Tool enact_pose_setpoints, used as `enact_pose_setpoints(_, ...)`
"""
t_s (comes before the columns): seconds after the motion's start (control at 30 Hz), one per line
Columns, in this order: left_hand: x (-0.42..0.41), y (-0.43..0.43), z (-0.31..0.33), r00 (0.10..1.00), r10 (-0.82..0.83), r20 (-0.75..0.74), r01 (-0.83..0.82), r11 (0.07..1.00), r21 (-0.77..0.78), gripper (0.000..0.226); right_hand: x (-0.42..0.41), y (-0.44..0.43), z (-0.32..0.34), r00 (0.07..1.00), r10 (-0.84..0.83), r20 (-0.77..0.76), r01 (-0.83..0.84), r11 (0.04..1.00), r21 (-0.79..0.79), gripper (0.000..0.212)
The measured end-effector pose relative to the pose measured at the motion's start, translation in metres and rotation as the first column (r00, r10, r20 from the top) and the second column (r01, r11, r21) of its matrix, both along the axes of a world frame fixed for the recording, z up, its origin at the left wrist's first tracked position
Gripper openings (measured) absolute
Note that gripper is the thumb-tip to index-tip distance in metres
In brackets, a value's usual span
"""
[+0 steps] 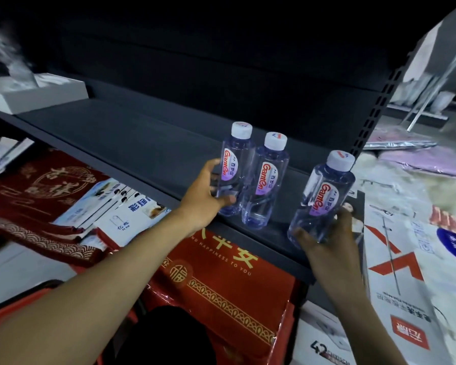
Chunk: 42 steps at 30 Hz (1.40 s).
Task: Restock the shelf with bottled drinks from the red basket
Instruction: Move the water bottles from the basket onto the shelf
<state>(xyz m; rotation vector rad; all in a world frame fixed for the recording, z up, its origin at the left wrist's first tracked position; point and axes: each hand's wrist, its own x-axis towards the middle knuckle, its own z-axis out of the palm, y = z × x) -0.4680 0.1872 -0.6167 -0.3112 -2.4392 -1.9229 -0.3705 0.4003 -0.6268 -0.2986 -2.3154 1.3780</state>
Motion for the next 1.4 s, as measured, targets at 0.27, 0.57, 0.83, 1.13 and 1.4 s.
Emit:
enact_pose_setpoints(0.27,0.002,0.003,0.000,0.999,0.032,0.015,-0.031,0.999,-0.037,0.070,-0.016,-0.017,-0.009,0.999,-0.022,-0.042,0.021,0.999,-0.029,0.066)
enact_pose_setpoints(0.57,0.023,-0.004,0.017,0.997,0.044,-0.068,-0.064,0.947,-0.315,0.068,0.001,-0.040,0.008,0.990,-0.139,-0.005,0.139,0.988,-0.064,0.088)
enact_pose_setpoints(0.83,0.097,-0.100,0.014,0.874,0.087,-0.477,-0.474,0.366,-0.801,0.057,0.058,-0.141,0.042,0.974,0.211,-0.089,-0.166,0.919,0.356,0.056)
enact_pose_setpoints(1.13,0.242,-0.290,-0.020,0.838,0.422,-0.346,-0.397,0.035,-0.917,0.055,0.077,-0.328,0.008,0.684,0.699,0.208,-0.690,0.529,0.494,0.045)
enact_pose_setpoints(1.4,0.339,-0.372,-0.089,0.678,0.730,-0.088,-0.265,0.132,-0.955,0.052,0.113,-0.438,-0.073,0.398,0.784,0.477,-0.894,0.216,0.393,0.043)
